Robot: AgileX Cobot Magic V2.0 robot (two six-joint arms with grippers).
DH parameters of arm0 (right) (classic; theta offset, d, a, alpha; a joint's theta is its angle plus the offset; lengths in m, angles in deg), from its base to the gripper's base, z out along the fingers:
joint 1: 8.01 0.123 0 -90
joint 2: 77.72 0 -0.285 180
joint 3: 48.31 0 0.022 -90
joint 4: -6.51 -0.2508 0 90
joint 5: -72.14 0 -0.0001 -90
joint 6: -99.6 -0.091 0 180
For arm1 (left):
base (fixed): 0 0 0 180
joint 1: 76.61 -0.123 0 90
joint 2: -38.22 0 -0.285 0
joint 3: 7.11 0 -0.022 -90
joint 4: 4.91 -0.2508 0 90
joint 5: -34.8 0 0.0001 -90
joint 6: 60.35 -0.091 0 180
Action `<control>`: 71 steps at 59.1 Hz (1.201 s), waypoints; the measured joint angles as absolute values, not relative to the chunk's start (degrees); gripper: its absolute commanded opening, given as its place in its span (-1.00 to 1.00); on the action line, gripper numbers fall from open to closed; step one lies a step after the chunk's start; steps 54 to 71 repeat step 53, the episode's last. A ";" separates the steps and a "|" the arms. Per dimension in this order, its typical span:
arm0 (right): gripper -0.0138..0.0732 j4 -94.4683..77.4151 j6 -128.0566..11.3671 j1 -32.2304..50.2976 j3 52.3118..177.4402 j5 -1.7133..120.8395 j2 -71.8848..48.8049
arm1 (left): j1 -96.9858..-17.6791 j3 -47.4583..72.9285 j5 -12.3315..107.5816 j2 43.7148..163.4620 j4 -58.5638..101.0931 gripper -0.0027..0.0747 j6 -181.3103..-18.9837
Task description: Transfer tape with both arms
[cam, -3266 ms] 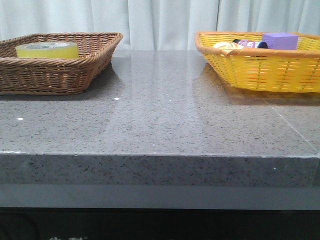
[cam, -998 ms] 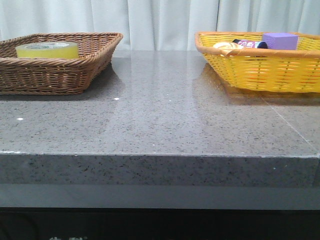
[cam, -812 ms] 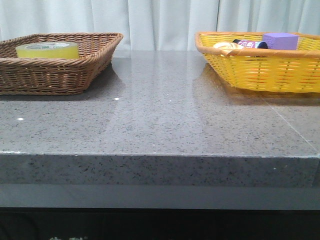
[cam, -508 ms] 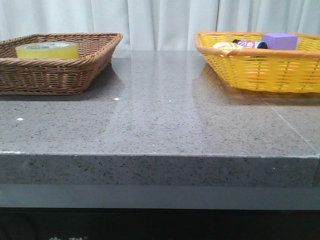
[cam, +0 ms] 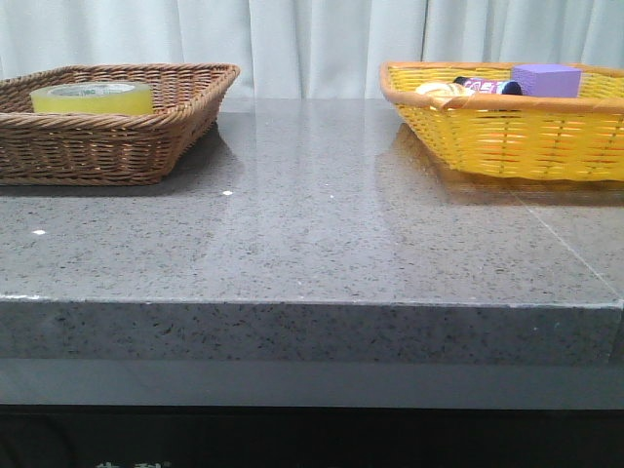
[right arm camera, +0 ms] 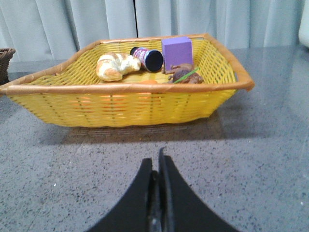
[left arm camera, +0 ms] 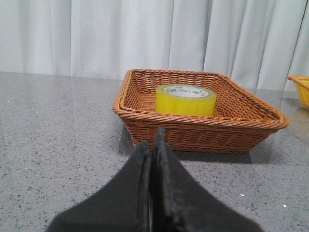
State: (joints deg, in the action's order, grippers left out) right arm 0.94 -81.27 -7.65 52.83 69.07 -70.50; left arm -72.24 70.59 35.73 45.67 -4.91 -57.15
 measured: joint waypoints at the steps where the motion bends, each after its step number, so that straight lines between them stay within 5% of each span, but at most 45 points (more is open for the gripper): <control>1: -0.84 0.99 -81.27 -7.65 52.83 69.25 -70.50 | -72.24 70.59 35.73 45.67 -4.91 -0.98 -57.15; 71: -0.84 1.27 -81.23 -7.65 52.83 71.01 -70.50 | -72.24 70.59 35.73 45.67 -4.91 -0.98 -57.15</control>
